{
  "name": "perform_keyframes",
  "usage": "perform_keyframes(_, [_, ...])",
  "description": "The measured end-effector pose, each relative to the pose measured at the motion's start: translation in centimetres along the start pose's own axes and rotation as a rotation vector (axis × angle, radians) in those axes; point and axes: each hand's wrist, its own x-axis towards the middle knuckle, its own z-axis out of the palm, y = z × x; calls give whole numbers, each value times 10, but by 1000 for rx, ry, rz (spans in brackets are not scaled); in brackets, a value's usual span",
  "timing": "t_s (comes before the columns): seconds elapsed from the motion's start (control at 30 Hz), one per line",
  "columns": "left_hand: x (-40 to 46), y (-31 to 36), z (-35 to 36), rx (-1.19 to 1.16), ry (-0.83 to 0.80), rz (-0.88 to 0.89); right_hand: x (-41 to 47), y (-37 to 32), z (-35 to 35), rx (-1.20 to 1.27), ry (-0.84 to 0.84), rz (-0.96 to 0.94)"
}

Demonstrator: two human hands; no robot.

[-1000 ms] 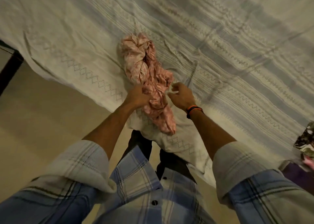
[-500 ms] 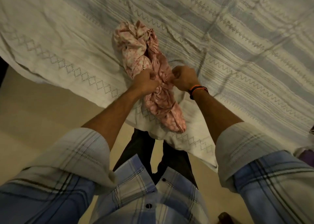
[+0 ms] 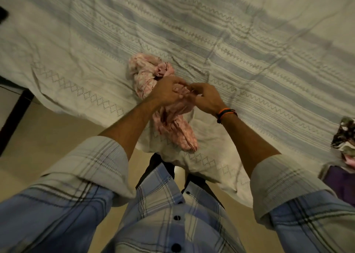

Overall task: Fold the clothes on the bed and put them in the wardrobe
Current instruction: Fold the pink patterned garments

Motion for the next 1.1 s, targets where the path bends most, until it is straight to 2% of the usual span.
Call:
perform_keyframes(0.23, [-40, 78, 18, 141, 135, 184, -75, -16, -80, 131, 92, -179])
perform_keyframes(0.37, [-61, 138, 34, 192, 202, 300, -118, -14, -134, 107, 158, -277])
perform_keyframes(0.5, [-72, 193, 37, 295, 200, 418, -151, -11, -188, 48, 232, -342])
perform_keyframes(0.6, [-73, 238, 36, 465, 157, 471, -172, -6, -230, -32, 272, -372])
perform_keyframes(0.87, [-55, 335, 18, 986, 193, 609, -215, 10, -343, -354, 349, -312])
perform_keyframes(1.1, [-43, 394, -27, 1075, 268, 737, -251, 1, -424, -557, 502, -171])
